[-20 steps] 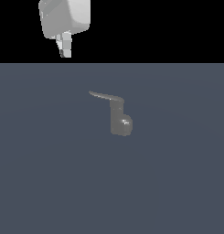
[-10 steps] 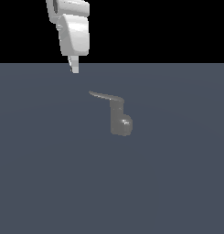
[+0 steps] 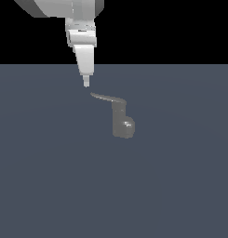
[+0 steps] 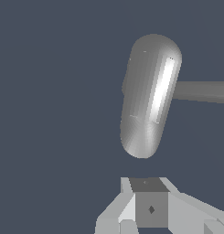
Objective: Turn on the faucet by rotating a designated handle.
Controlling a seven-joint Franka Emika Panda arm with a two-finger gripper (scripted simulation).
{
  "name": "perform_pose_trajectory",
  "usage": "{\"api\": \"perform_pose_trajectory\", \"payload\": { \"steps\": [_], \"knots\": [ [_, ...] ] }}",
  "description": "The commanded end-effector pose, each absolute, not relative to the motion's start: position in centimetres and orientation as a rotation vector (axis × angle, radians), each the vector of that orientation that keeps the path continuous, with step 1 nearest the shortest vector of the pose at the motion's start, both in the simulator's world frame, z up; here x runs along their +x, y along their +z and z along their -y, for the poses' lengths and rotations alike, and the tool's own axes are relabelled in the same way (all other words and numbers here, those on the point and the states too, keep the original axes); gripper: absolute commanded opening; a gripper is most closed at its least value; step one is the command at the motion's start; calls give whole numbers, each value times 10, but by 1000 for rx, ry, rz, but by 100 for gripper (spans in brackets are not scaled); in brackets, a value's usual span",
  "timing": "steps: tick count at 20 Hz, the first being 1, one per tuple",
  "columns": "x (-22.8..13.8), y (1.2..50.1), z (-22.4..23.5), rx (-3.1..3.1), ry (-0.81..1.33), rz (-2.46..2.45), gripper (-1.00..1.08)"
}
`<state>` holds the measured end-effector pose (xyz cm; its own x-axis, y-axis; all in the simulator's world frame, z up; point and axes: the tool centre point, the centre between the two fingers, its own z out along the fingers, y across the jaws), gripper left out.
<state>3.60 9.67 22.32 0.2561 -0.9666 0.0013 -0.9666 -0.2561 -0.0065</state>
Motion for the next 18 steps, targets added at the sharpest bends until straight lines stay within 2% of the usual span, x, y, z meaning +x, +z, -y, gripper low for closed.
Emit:
{"api": "perform_pose_trajectory", "payload": {
  "steps": [1, 10, 18],
  "knots": [
    [49, 211, -90, -2430, -8, -1988, -100],
    [83, 180, -69, -2266, -4, -2177, -100],
    [93, 171, -61, -2211, -1, -2233, -100]
  ]
}}
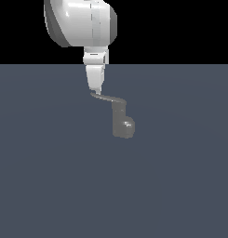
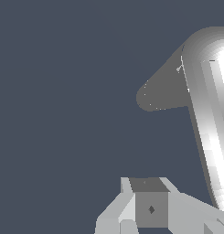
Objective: Turn on the faucet by rotating a designated handle.
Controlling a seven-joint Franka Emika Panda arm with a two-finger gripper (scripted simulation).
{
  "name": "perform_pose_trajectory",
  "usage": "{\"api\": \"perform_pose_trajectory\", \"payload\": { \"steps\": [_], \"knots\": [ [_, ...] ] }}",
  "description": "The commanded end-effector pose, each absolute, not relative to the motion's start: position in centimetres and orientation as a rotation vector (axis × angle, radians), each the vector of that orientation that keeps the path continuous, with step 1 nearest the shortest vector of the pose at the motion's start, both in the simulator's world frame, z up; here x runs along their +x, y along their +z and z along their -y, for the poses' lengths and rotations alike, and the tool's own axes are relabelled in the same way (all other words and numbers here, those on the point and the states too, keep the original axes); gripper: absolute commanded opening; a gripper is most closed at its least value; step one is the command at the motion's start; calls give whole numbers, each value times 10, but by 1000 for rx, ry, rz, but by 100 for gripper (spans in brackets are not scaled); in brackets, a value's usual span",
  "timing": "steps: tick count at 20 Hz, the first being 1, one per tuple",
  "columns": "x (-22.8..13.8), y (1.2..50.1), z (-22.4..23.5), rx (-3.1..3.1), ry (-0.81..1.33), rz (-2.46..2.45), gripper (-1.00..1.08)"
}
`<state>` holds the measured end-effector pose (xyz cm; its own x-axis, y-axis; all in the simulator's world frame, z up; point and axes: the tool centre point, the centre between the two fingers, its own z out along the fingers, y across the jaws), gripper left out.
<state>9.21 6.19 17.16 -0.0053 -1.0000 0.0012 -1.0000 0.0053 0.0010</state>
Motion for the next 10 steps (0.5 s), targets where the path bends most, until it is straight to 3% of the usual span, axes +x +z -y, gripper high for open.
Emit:
{"api": "perform_pose_trajectory", "payload": {
  "steps": [1, 10],
  "knots": [
    [93, 172, -62, 2212, 0, 2230, -100],
    [87, 173, -64, 2218, 0, 2225, -100]
  ]
}}
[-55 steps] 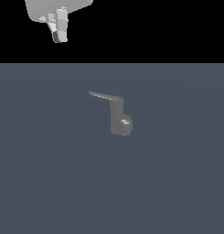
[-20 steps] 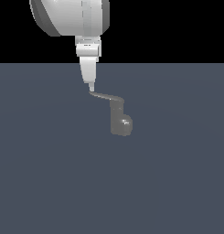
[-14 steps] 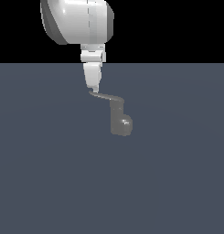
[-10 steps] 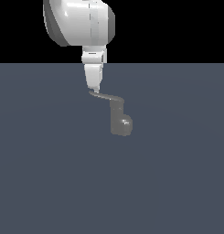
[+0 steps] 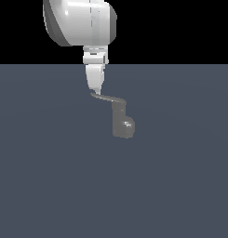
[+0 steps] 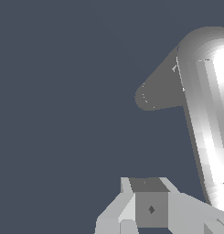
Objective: Turn on the faucet by rotating a designated handle.
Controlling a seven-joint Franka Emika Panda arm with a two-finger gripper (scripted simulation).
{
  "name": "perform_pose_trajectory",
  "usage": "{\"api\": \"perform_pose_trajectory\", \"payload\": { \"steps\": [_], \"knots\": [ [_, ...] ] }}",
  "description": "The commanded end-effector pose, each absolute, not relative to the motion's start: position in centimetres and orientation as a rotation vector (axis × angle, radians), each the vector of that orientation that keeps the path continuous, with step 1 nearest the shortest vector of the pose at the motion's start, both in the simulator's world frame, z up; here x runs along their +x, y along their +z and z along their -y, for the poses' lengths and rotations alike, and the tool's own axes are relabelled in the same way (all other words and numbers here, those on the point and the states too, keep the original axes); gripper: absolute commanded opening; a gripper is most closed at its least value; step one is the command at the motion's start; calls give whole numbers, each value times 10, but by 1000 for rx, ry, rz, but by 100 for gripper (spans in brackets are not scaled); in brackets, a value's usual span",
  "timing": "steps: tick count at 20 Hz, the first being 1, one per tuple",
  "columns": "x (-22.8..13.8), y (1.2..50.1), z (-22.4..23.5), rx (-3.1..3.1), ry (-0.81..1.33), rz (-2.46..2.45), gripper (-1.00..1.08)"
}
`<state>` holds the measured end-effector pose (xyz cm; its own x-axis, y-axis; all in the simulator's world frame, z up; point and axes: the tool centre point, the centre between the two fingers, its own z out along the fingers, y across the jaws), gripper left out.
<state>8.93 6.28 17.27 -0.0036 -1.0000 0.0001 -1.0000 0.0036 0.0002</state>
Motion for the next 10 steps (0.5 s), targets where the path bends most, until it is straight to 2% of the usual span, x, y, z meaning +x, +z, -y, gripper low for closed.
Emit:
{"api": "perform_pose_trajectory", "payload": {
  "steps": [1, 10],
  "knots": [
    [84, 173, -64, 2218, 0, 2225, -100],
    [58, 173, -68, 2218, 0, 2225, -100]
  ]
}}
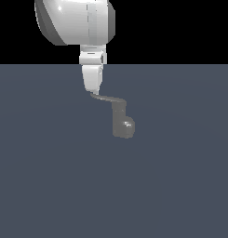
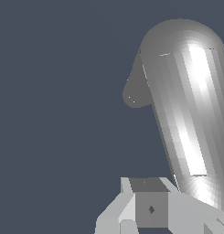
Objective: Turn on the faucet by rotating a designated handle.
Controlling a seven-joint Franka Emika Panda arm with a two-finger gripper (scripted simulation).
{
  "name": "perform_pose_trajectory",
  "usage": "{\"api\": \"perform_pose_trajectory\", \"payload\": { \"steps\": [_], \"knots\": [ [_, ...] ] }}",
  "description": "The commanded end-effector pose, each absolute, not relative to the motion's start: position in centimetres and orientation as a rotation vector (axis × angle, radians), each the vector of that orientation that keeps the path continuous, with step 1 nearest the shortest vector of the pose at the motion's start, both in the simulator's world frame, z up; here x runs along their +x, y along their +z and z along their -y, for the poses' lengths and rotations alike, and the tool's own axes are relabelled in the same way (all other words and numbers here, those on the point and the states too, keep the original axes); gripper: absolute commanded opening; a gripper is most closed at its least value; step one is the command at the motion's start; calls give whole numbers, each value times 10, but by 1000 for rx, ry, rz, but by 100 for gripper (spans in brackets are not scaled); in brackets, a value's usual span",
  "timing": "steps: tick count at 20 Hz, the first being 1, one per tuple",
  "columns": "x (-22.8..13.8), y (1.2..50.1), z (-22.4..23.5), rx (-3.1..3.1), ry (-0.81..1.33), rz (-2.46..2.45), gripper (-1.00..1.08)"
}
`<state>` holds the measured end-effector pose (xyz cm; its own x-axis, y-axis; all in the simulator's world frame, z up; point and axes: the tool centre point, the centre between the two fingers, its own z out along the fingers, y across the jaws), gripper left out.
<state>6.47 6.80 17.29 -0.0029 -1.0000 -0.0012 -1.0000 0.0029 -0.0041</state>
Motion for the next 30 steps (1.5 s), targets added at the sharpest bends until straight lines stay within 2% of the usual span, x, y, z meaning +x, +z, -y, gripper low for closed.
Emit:
{"api": "perform_pose_trajectory", "payload": {
  "steps": [1, 14, 30],
  "knots": [
    [55, 173, -69, -2218, 0, -2225, -100],
    [19, 173, -75, -2218, 0, -2225, -100],
    [-18, 173, -48, -2215, -2, -2227, -100]
  ]
}}
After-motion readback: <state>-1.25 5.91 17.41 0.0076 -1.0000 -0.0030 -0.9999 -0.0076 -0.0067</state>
